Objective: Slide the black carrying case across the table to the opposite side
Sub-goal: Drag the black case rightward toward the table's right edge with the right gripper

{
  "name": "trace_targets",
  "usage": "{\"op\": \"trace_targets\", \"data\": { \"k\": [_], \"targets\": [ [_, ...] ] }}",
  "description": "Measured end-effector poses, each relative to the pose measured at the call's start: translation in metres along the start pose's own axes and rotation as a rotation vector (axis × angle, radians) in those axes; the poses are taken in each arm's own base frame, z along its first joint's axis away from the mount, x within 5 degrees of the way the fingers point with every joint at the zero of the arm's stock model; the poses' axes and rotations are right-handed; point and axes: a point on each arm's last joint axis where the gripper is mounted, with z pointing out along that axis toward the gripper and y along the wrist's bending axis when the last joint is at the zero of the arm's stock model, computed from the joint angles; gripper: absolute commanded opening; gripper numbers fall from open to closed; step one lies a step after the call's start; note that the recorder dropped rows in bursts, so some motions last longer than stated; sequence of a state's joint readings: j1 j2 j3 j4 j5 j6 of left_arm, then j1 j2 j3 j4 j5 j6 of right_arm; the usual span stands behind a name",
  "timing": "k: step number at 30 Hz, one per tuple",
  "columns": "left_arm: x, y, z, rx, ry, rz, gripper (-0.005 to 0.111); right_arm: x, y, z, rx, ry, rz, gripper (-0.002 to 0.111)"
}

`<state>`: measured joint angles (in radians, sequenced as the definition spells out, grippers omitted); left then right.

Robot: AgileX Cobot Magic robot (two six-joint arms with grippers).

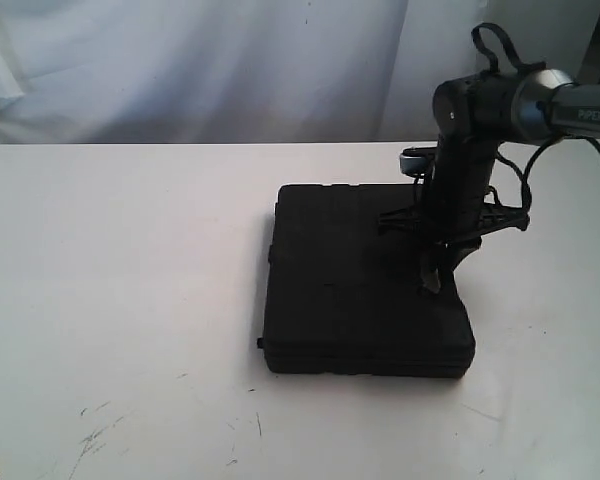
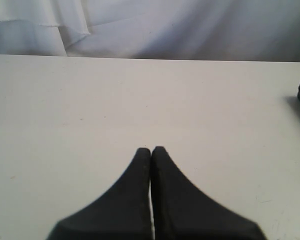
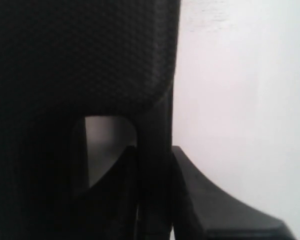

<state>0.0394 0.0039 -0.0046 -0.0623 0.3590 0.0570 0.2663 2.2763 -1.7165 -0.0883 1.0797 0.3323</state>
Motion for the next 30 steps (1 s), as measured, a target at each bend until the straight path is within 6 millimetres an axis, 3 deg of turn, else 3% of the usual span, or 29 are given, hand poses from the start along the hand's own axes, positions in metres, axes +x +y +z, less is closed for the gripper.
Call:
{"op": "trace_targets", "data": {
  "k": [11,30],
  "targets": [
    [0.000,0.000,0.000,0.000,0.000,0.000,0.000,-0.007,-0.037,0.003,0.027,0.017,0.062,0.000],
    [0.000,0.000,0.000,0.000,0.000,0.000,0.000,-0.014,-0.092,0.007,0.037,0.032,0.006,0.000]
  ]
}}
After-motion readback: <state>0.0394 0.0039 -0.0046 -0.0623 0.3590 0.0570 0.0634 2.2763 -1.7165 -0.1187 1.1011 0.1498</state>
